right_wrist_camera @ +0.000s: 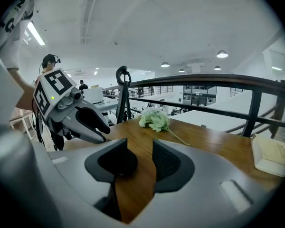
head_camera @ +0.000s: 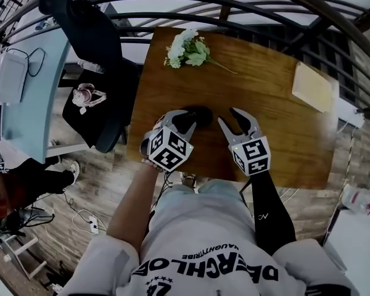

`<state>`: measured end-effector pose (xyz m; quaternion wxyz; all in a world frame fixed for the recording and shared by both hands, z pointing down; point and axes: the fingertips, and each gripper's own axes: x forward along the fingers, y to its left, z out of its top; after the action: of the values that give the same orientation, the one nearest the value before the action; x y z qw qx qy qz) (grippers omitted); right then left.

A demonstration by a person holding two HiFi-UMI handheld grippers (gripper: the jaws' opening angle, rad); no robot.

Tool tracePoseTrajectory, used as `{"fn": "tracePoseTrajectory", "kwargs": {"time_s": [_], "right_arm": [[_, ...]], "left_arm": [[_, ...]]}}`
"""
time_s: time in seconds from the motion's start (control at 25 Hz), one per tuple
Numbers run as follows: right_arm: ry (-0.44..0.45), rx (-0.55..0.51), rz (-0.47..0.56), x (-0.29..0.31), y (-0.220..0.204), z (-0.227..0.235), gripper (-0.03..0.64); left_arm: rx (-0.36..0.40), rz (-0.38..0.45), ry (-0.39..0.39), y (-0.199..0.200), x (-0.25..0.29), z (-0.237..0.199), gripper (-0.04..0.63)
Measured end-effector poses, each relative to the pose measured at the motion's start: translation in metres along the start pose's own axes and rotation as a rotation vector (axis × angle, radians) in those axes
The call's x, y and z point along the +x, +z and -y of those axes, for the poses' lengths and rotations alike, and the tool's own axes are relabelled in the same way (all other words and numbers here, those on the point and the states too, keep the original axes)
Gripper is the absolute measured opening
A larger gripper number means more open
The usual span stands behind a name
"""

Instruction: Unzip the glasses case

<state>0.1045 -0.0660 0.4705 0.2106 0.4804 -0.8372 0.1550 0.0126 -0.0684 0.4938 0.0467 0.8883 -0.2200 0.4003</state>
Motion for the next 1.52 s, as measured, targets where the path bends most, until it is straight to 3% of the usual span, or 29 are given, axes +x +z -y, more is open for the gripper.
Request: {"fn": "tracePoseTrajectory", "kwargs": {"time_s": [0.28, 0.84, 1.24, 1.32, 1.52], "right_arm": [[0.057, -0.002, -0.088, 0.008, -0.034, -0.003, 0.201], [0.090, -0.064, -0.335, 0.049, -0.091, -0.035, 0.236], [0.062, -0.033, -0.397, 0.068, -0.105, -0.044, 0.135], [0.069, -0.073, -0.411, 0.067, -0.108, -0.043, 0.051], [0.060, -0.060, -0.409, 0.063, -0.108, -0.042, 0.044]], "left_arm": [[0.090, -0.230, 0.020, -0.044, 0.028, 0.002, 0.123], [-0.041, -0.163, 0.015, -0.044, 0.029, -0.003, 0.126], [-0.095, -0.137, 0.010, -0.043, 0.028, -0.006, 0.124], [-0.098, -0.132, 0.010, -0.043, 0.029, -0.006, 0.124], [-0.101, -0.122, 0.009, -0.044, 0.029, -0.006, 0.124]]}}
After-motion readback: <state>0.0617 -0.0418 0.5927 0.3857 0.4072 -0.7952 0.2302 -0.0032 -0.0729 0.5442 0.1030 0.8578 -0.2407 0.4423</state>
